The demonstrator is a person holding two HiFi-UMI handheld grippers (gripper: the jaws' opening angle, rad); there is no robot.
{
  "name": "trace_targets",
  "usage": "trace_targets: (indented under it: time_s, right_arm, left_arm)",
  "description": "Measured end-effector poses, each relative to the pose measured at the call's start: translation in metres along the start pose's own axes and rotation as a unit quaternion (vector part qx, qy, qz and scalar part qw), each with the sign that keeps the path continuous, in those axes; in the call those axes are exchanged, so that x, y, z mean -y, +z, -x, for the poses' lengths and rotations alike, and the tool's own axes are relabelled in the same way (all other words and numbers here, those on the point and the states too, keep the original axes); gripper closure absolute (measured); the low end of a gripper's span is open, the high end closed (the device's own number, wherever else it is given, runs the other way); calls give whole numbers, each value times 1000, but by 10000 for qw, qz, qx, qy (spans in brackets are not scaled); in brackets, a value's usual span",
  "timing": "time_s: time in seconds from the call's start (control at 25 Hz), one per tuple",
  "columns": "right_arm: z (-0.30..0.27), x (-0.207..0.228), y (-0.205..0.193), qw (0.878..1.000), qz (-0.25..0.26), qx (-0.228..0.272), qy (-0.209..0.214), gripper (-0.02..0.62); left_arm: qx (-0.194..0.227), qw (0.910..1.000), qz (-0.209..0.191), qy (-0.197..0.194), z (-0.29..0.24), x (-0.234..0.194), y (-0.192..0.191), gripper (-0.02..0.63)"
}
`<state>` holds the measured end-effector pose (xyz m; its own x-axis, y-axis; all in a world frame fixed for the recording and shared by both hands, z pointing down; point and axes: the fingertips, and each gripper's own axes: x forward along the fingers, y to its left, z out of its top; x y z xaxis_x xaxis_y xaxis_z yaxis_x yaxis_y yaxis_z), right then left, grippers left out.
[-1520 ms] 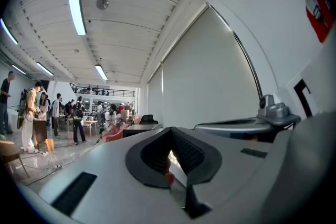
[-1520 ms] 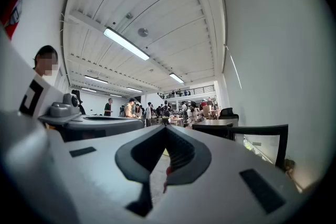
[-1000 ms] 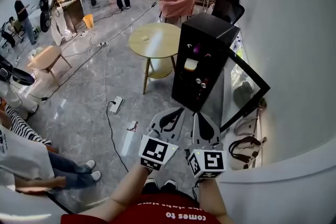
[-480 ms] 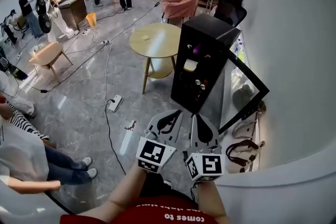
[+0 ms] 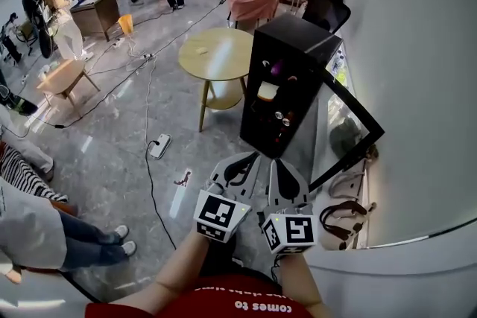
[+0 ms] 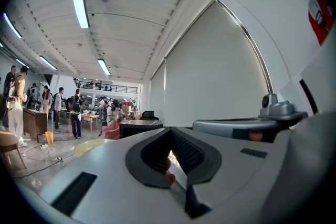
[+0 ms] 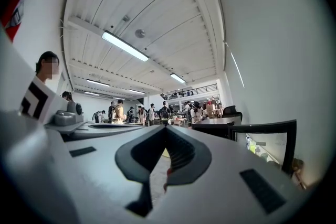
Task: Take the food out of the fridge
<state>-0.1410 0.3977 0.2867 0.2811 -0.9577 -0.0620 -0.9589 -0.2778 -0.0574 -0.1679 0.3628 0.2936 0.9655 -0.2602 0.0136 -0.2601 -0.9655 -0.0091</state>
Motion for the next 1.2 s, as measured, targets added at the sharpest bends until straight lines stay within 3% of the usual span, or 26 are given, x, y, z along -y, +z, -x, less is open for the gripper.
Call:
trace_targets:
  time_s: [0.6,0.76,1.2]
  right_arm:
    - [-170,78,-3,9989,-56,-60,-472,589]
    - [-206,90,-19,9976,-97,-194,-659,589]
    - [-270,138,-57,9926,-15,-832,-885,586]
  left_arm:
    - [44,9985,2,-553,-160,-108,14,603]
    - [-49,9974,-199,-688,-186,-136,3,603]
    - [-426,9932,121,-1081,-263,-160,-39,603]
